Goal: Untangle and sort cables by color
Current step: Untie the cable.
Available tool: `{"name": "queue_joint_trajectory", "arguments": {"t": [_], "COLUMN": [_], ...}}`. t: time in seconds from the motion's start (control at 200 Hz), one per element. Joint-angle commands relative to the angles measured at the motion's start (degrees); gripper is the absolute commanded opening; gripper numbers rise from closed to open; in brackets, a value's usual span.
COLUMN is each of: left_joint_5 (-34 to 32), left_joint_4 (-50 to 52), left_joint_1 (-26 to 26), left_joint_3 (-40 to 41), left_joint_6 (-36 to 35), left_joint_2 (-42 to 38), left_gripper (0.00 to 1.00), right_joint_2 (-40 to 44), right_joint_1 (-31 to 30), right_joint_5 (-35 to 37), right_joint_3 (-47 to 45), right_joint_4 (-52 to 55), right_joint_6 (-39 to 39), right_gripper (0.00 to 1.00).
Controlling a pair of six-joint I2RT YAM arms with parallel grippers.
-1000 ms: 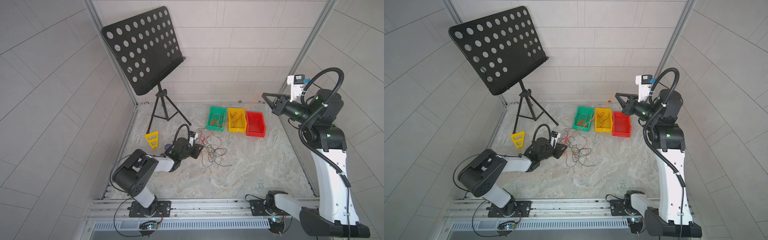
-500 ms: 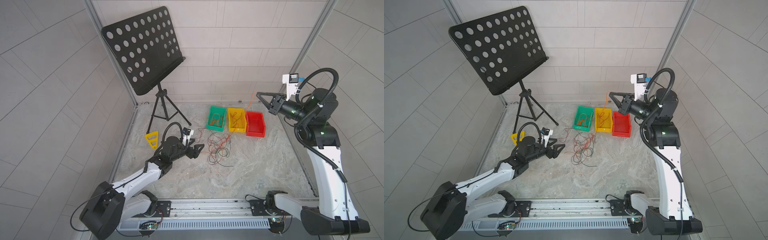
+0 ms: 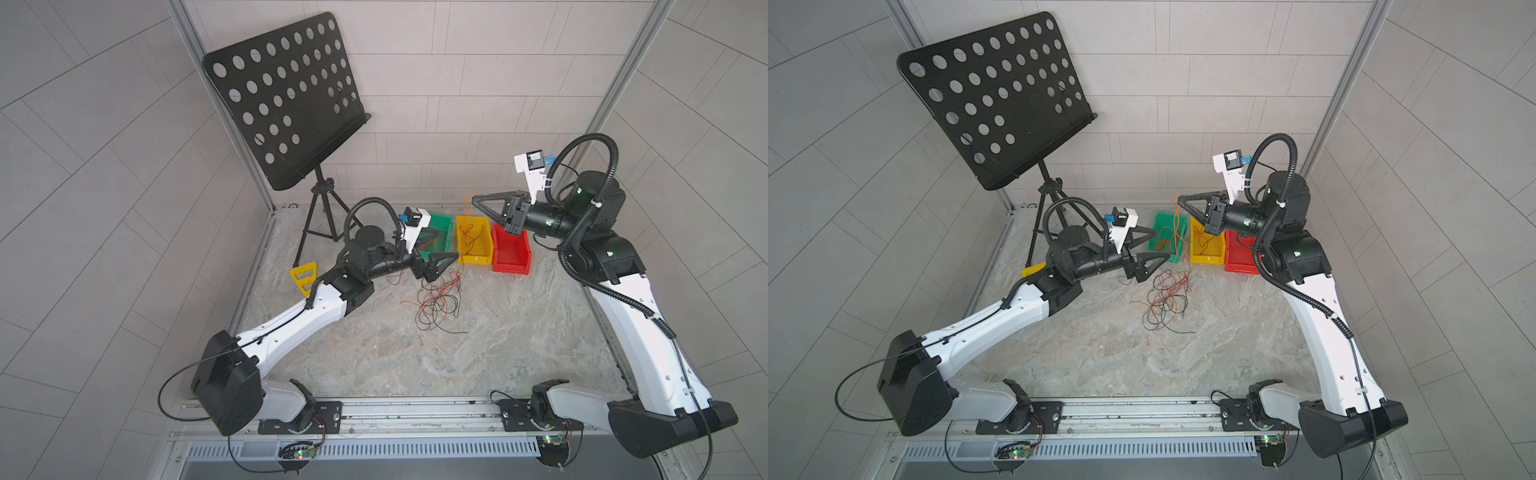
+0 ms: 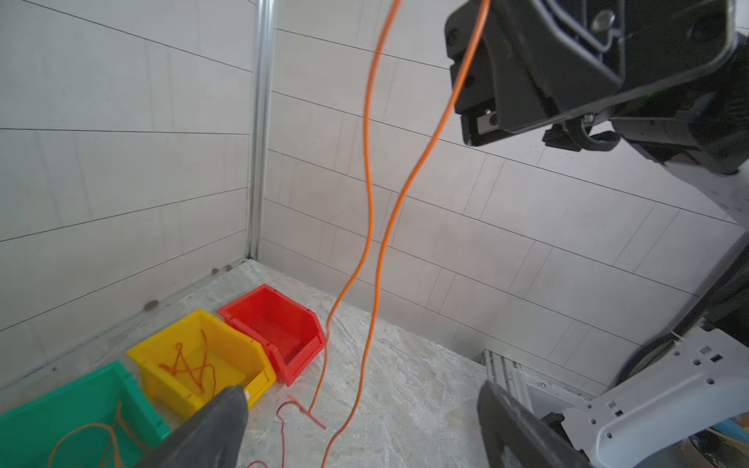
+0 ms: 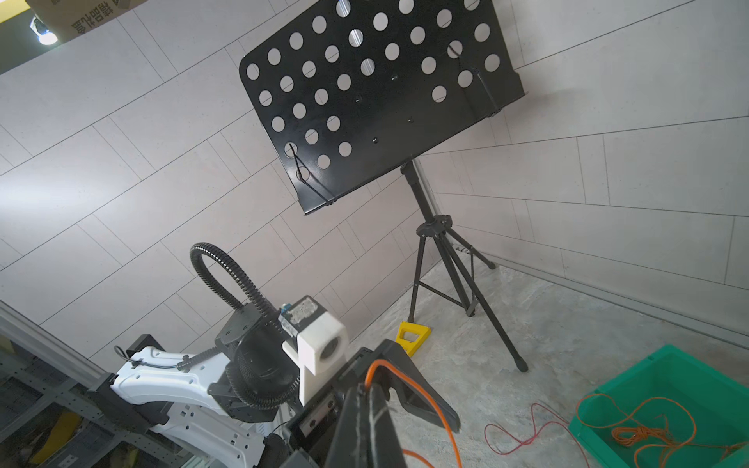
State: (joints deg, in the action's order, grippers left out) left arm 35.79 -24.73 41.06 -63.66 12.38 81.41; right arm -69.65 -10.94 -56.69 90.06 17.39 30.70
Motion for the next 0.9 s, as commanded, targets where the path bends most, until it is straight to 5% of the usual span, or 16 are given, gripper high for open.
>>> {"name": "queue_joint_trajectory", "arguments": {"t": [0.0,0.17,0.365,0.445,0.53,0.761,0.896], "left_joint_5": [1.41,-0.77,-0.7,-0.98,-2.27,-7.21,-8.02], "left_joint_4": [-2.17,-4.4,-5.77,-5.27,-4.34,4.1,6.54], "left_joint_1": [1.46,1.66,1.57,1.37,0.97,-0.27,-0.41], "left_joint_3": [-4.27,-8.53,-9.01,-7.8,-5.55,-2.2,-1.66], "left_joint_6": [-1.94,-0.35,-0.44,-0.66,-0.65,-0.68,0.09], "left_joint_2": [4.94,10.66,12.16,11.17,8.8,1.38,-0.63], "left_gripper": [0.97,0.89,0.18,0.0,0.0,0.0,0.0], "right_joint_2": [0.7,1.57,2.79,3.25,3.96,11.46,14.89], "right_joint_1": [-1.13,-2.06,-2.07,-1.94,-1.25,-0.39,-0.34], "right_joint_5": [-0.54,-1.14,-1.59,-1.12,1.18,15.24,18.98], "right_joint_3": [1.69,0.92,-0.35,-0.74,-1.36,-14.98,-28.11], "right_joint_4": [-1.13,-1.56,-1.58,-0.05,3.24,4.89,-2.95], "right_joint_6": [-0.48,-0.03,0.17,-1.17,-4.26,-15.13,-17.77], "right_gripper": [0.0,0.0,0.0,0.0,0.06,0.65,0.78]}}
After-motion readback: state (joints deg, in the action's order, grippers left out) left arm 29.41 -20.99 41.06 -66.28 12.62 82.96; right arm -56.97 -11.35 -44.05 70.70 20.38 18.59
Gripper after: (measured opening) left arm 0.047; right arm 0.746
